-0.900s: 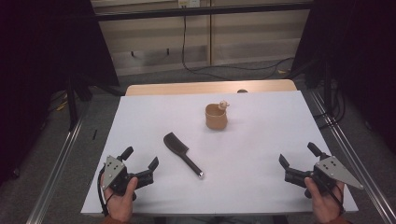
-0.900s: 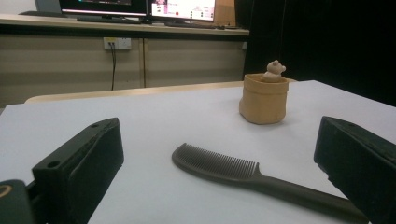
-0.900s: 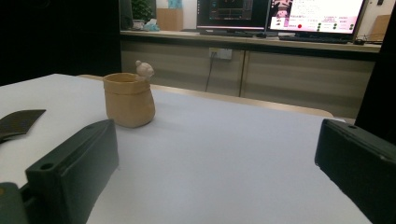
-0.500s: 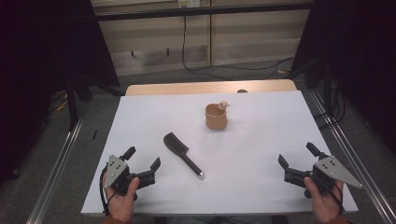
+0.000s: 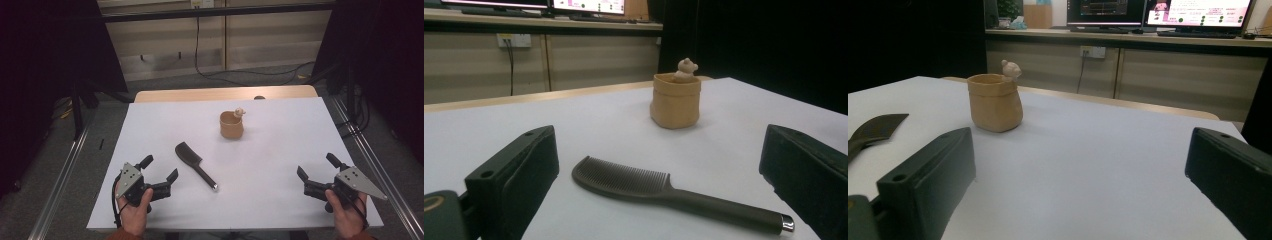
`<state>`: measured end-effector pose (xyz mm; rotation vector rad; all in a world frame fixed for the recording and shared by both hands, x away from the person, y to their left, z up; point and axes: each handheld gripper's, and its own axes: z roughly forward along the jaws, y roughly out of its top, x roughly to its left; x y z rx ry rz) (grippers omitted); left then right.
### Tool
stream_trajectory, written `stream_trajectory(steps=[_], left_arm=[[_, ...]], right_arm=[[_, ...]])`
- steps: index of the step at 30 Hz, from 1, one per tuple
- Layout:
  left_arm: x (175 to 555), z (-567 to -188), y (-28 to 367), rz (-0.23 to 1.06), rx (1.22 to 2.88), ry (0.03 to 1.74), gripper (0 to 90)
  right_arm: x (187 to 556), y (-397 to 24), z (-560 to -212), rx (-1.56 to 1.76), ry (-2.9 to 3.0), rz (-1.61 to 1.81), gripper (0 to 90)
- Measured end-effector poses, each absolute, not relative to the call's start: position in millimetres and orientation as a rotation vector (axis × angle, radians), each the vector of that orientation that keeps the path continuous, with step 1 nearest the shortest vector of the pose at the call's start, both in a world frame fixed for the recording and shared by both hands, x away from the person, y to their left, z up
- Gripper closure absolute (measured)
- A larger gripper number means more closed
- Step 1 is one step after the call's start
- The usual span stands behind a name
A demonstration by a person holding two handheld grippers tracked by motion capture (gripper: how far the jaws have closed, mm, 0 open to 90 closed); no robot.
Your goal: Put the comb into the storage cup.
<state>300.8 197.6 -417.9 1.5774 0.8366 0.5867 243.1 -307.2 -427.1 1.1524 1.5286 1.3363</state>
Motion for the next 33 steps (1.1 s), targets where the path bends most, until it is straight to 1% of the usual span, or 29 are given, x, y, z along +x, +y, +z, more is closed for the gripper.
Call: stream_trajectory(steps=[7,10,16,22,26,33], left_arm=[[302,-415,189,0.548,1.622,0.777,4.5],[304,-415,186,0.541,1.624,0.780,4.8],[308,-412,178,0.502,1.582,0.765,3.5],[311,-412,168,0.511,1.599,0.744,2.3],[313,-416,161,0.489,1.611,0.733,2.3],[323,-414,145,0.514,1.622,0.703,2.8]], right_arm=[[242,-307,-427,1.149,1.534,1.335,0.0],[241,-307,-427,1.142,1.534,1.339,0.0],[242,-306,-427,1.141,1.533,1.341,0.0],[242,-306,-427,1.140,1.534,1.341,0.0],[242,-306,-426,1.137,1.534,1.344,0.0],[242,-305,-427,1.141,1.536,1.351,0.0]])
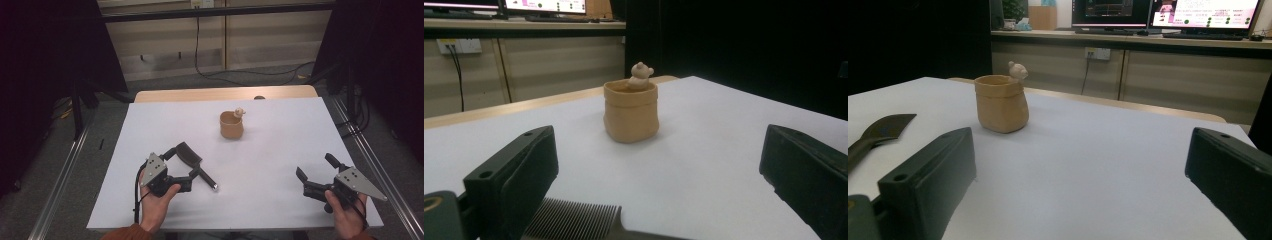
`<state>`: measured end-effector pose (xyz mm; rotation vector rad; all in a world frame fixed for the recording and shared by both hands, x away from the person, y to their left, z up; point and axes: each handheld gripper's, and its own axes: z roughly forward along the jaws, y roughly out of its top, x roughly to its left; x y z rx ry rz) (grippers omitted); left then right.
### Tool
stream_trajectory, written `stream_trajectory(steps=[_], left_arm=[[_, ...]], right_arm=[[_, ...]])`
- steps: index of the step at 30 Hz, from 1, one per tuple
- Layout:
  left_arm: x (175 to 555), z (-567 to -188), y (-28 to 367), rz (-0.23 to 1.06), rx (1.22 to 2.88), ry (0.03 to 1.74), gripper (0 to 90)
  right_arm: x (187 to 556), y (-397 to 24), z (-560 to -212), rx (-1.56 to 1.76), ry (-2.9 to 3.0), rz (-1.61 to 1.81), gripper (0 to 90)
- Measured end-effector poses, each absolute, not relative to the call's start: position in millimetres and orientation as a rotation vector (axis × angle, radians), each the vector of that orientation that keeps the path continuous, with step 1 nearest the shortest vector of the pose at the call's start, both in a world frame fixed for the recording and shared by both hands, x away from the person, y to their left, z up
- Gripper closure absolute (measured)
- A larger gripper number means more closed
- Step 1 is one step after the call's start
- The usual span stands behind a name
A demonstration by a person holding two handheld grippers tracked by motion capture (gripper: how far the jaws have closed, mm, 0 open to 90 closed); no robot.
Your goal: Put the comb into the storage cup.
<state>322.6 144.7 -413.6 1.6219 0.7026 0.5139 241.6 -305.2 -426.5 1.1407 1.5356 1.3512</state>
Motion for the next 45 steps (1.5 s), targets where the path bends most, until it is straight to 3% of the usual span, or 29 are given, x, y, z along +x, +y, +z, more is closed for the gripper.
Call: stream_trajectory(steps=[18,26,29,33,36,39,45], left_arm=[[342,-414,111,0.555,1.640,0.617,1.6],[345,-418,115,0.501,1.598,0.625,3.4],[347,-420,114,0.495,1.612,0.642,7.2],[346,-419,112,0.497,1.592,0.639,20.0],[346,-419,114,0.500,1.587,0.646,22.5],[346,-419,115,0.475,1.579,0.660,35.6],[345,-418,115,0.458,1.561,0.653,46.3]], right_arm=[[241,-305,-427,1.134,1.540,1.350,0.0],[241,-305,-427,1.128,1.541,1.338,0.0],[241,-305,-427,1.132,1.541,1.339,0.0],[241,-305,-427,1.128,1.544,1.337,0.0],[241,-305,-427,1.130,1.543,1.339,0.0],[241,-305,-427,1.129,1.545,1.339,0.0],[241,-305,-427,1.133,1.548,1.339,0.0]])
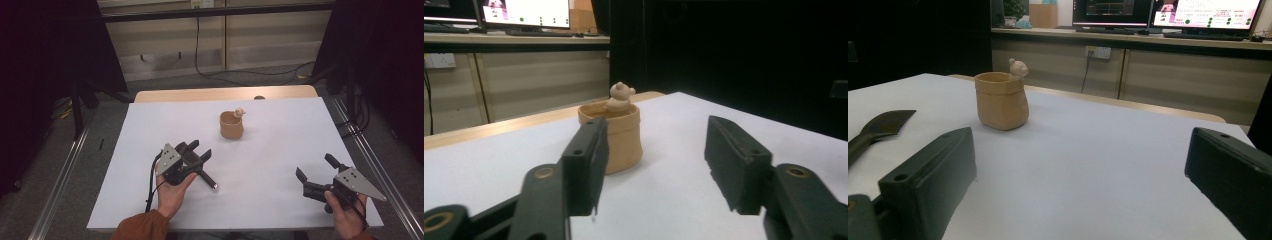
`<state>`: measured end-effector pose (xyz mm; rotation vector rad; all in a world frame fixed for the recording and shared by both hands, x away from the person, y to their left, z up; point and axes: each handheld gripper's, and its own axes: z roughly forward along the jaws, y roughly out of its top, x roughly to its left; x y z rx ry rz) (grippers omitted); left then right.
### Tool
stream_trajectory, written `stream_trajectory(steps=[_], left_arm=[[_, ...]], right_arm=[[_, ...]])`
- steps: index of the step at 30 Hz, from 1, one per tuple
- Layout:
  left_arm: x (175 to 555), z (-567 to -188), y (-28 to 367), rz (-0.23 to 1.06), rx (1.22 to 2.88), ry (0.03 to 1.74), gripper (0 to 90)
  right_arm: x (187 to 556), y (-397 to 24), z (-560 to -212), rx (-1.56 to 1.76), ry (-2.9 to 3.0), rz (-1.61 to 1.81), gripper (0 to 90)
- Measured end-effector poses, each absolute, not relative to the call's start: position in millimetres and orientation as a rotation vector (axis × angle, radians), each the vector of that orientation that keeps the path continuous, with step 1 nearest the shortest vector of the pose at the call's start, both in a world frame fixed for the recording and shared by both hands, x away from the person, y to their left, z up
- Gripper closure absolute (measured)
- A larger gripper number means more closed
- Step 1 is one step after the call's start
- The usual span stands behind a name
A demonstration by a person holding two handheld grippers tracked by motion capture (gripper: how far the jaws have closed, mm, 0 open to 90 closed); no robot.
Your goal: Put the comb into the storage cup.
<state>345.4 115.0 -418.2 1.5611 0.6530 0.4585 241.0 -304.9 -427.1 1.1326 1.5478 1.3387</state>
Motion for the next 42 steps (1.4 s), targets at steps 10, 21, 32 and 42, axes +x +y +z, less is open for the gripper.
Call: stream_trajectory(steps=[10,21,32,42], left_arm=[[346,-417,115,0.395,1.553,0.623,68.5],[349,-414,111,0.281,1.604,0.594,90.0],[362,-411,107,0.266,1.754,0.656,90.0],[374,-418,87,0.183,1.917,0.706,90.0]], right_arm=[[241,-305,-427,1.126,1.549,1.343,0.0],[241,-305,-427,1.128,1.551,1.348,0.0],[242,-305,-427,1.132,1.550,1.344,0.0],[241,-305,-428,1.132,1.560,1.341,0.0]])
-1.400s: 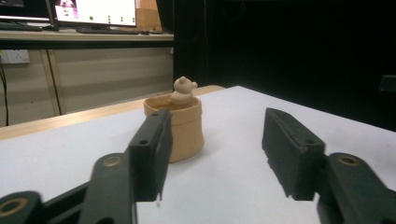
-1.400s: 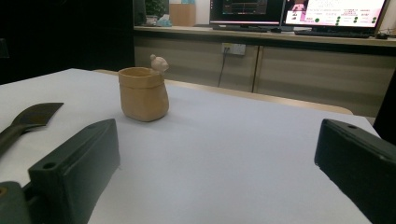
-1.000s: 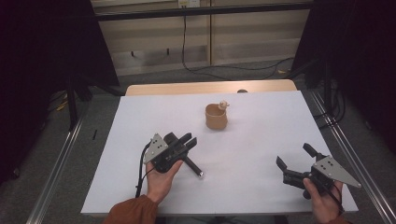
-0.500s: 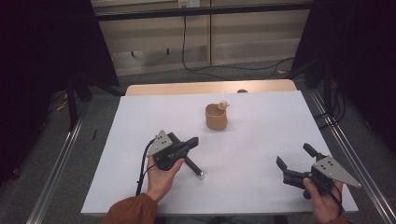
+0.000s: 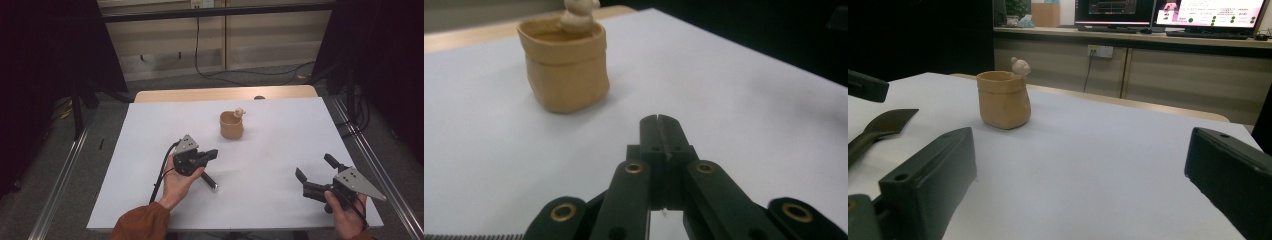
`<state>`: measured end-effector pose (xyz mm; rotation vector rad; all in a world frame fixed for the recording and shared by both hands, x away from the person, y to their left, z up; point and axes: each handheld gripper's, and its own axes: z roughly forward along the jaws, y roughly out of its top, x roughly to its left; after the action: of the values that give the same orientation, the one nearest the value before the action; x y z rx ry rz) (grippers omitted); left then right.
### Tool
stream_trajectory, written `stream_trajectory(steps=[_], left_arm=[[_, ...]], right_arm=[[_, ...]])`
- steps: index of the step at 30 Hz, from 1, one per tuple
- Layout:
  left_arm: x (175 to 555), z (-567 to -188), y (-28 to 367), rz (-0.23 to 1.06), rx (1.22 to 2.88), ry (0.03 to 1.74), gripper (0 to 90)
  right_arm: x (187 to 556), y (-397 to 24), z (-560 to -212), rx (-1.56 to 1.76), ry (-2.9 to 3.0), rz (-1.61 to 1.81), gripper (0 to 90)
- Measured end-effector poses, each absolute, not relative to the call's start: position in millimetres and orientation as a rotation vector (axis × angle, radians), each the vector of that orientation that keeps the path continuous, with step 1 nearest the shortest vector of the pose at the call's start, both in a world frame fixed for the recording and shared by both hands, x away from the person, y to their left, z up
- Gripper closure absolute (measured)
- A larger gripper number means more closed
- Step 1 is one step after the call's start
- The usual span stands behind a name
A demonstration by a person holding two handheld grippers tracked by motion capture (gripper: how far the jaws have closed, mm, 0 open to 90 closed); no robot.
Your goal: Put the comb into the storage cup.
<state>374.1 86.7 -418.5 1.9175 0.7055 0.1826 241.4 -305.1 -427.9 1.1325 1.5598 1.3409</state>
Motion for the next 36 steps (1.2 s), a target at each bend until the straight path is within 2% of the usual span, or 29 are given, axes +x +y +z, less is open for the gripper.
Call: stream_trajectory(steps=[8,18,36], left_arm=[[379,-425,87,0.145,1.988,0.756,90.0],[376,-430,78,0.009,2.100,0.795,90.0],[363,-438,74,-0.030,2.216,0.793,90.0]], right_arm=[[242,-305,-428,1.130,1.565,1.344,0.0],[242,-304,-429,1.124,1.575,1.347,0.0],[242,-304,-429,1.123,1.583,1.342,0.0]])
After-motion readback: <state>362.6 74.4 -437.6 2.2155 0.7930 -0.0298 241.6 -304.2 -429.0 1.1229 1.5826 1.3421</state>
